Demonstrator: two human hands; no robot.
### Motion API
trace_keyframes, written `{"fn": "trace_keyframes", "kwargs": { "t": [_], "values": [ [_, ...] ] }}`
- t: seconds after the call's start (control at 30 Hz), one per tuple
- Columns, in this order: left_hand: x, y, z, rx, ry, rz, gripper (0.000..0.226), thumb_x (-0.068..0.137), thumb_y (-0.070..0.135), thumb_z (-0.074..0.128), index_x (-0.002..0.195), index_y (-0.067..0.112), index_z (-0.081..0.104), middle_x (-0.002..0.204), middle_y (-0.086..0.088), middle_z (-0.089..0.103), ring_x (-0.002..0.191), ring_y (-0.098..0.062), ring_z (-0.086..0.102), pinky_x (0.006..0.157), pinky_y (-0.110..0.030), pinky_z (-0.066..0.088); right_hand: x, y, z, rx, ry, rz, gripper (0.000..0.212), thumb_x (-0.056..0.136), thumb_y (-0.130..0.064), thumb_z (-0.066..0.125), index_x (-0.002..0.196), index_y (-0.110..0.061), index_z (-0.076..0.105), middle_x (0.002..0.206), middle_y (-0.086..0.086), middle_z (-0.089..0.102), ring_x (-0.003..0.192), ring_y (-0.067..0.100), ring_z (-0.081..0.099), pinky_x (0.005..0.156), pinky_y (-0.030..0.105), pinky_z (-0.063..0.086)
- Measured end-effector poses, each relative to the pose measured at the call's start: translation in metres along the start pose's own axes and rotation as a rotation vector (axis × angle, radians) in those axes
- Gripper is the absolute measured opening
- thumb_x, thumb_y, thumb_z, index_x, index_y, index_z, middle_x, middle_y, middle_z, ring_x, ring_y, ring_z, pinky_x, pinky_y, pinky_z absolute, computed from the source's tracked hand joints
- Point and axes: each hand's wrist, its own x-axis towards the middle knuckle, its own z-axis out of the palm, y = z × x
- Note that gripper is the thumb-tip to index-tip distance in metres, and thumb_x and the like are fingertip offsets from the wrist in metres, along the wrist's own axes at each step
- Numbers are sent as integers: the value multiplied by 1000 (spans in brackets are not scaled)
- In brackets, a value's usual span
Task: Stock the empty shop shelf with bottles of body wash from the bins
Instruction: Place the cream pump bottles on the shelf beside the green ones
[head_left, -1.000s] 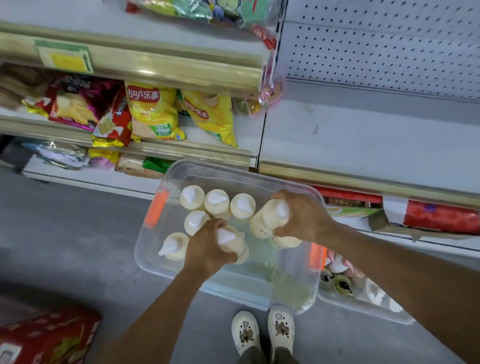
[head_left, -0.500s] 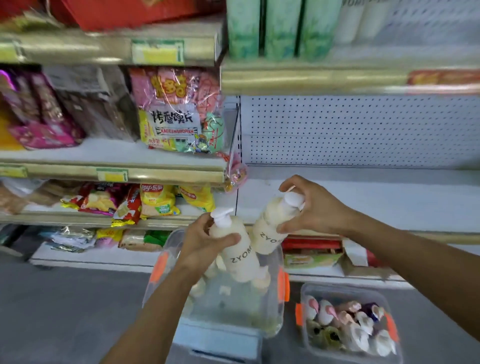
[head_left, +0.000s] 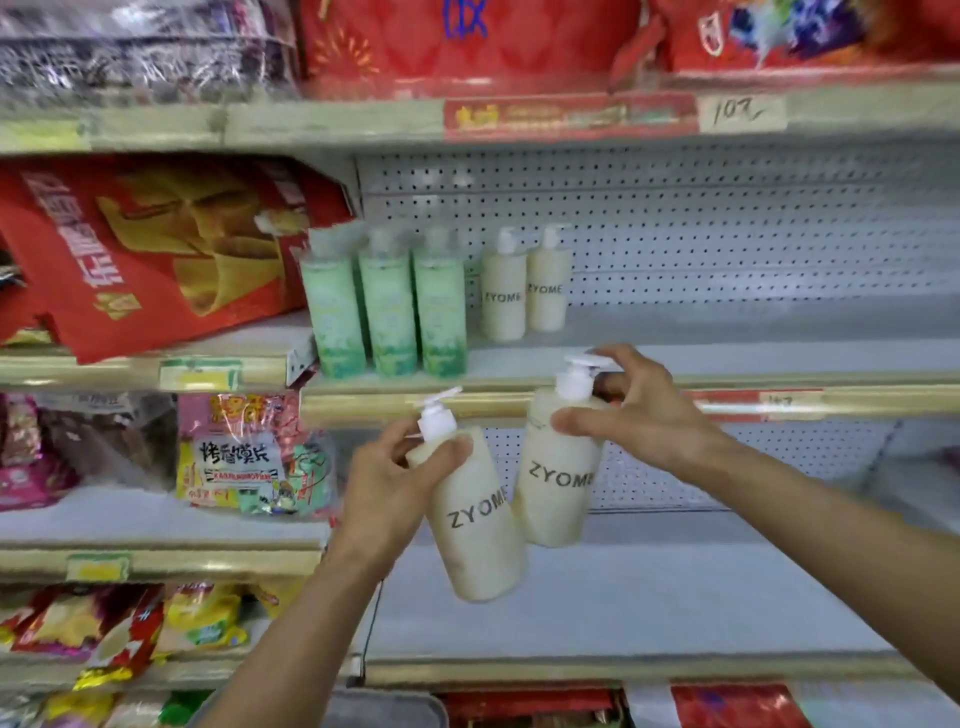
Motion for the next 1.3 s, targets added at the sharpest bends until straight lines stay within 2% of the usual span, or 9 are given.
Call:
{"fn": "trace_keyframes", "kwargs": {
  "t": [0.1,0.17,0.27,0.43,0.6,0.73,0.83,1.0,1.3],
  "values": [
    [13,27,37,-10,18,72,25,79,20,78,102,16,71,96,4,74,78,0,68,65,-16,54,24,-16,-43,-5,41,-76,53,70,-23,83,110,-20,48,96,-6,68,82,2,67,64,14,51],
    [19,39,54,-19,41,88,22,78,21,79,99,17,71,94,5,74,79,-3,69,69,-20,55,42,-25,-65,-12,65,-118,56,67,-29,84,108,-17,48,98,-1,69,87,8,68,76,25,55],
    [30,50,73,-53,92,87,18,78,19,79,93,21,69,85,8,73,70,-2,68,61,-16,55,74,-31,-87,-30,82,-156,60,64,-31,86,109,-16,49,103,6,70,92,17,69,85,38,56],
    [49,64,88,-25,134,83,20,75,23,82,89,24,68,82,7,73,69,-5,69,64,-21,56,125,-29,-93,-77,111,-162,69,62,-36,88,113,-13,46,108,5,65,94,18,65,68,28,51],
    [68,70,89,26,136,93,29,76,26,81,101,18,69,89,1,74,76,-11,70,60,-20,53,164,-6,-77,-106,138,-54,75,59,-36,89,117,-11,48,102,2,62,92,16,62,70,27,49],
    [83,71,86,30,104,104,32,75,25,81,104,16,69,89,-2,75,73,-10,69,55,-17,51,177,4,-65,-10,183,21,82,68,-29,85,132,-10,38,114,5,57,102,19,57,85,28,45],
    [93,70,83,24,103,106,31,75,25,81,103,17,70,90,-3,75,75,-12,70,52,-18,52,173,23,-55,-46,194,47,91,65,-28,87,137,-10,35,126,8,56,115,25,56,100,41,46],
    [104,66,84,11,68,118,29,75,22,81,100,18,70,90,1,75,71,-4,70,51,-15,50,165,57,-32,-111,235,99,58,71,-22,84,118,-7,53,117,7,63,103,22,61,83,30,50],
    [120,60,83,13,49,108,26,74,24,82,98,23,71,91,2,76,76,-8,71,55,-15,49,228,67,-28,-165,230,144,53,74,-25,81,115,-7,51,116,10,58,102,24,55,85,33,49]
  ]
}}
